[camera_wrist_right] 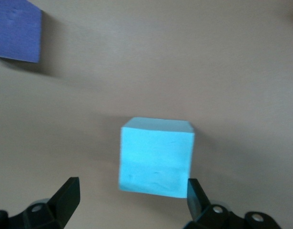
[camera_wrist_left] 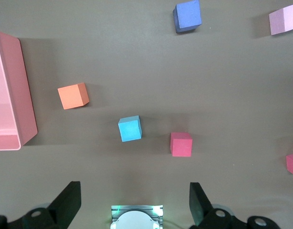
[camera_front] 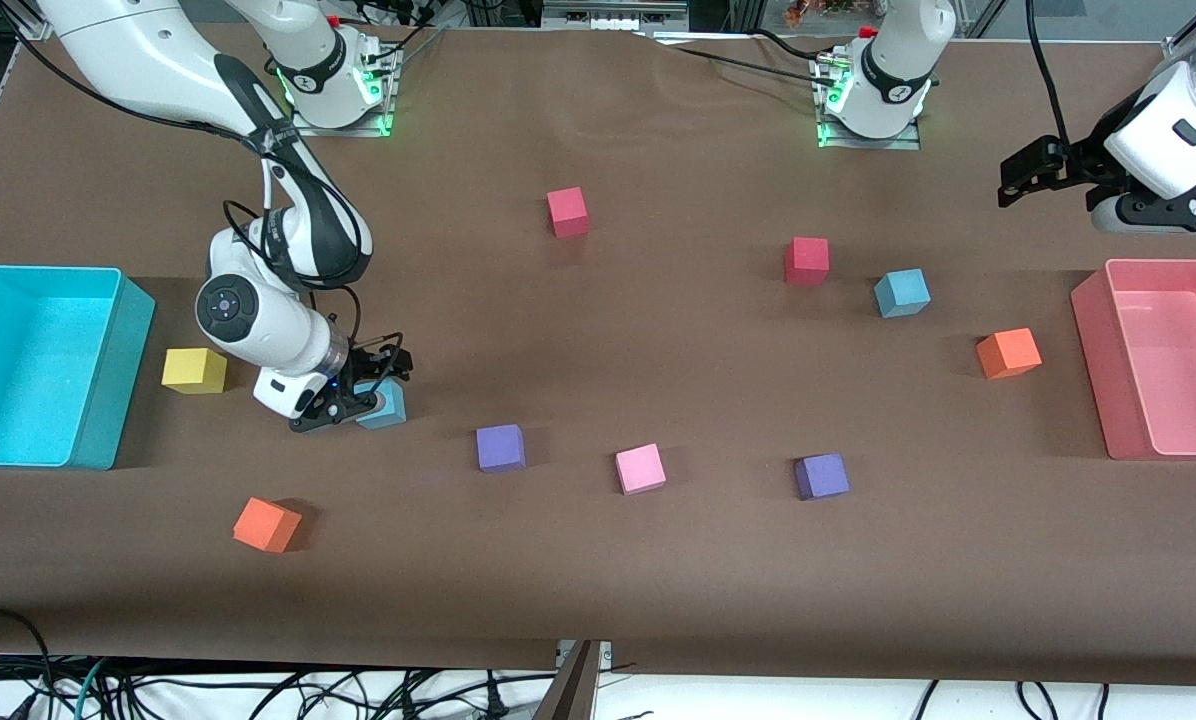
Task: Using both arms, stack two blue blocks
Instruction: 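Reach the right gripper down to the light blue cube near the yellow cube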
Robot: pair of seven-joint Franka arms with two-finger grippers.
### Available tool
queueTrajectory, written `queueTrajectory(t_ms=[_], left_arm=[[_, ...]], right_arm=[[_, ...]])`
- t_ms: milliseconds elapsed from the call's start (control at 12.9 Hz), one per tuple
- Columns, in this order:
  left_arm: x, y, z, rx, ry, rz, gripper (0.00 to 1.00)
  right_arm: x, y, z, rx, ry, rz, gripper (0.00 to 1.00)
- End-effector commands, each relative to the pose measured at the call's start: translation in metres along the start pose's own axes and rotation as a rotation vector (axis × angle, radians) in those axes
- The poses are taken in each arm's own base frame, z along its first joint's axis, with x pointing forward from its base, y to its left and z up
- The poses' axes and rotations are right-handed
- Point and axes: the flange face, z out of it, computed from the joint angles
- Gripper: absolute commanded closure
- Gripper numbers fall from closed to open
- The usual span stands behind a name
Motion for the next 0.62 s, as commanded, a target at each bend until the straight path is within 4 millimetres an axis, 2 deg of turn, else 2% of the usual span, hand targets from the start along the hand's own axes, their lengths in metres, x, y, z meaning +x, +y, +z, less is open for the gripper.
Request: queueTrajectory(t_ms=[0, 388, 544], left_arm=[[-0.007, 0.000, -0.001, -0.018, 0.001, -0.002, 0.00], [-0.007, 0.001, -0.001, -0.019, 0.001, -0.002, 0.00], [-0.007, 0.000, -0.001, -0.019, 0.001, -0.004, 0.00]], right_arm=[[0.000, 0.008, 0.003, -0.031, 0.024, -0.027, 0.01], [0.003, 0.005, 0.020, -0.016, 0.049, 0.002, 0.01], [0.005, 0.001, 0.034, -0.006, 0.067, 0.013, 0.01]])
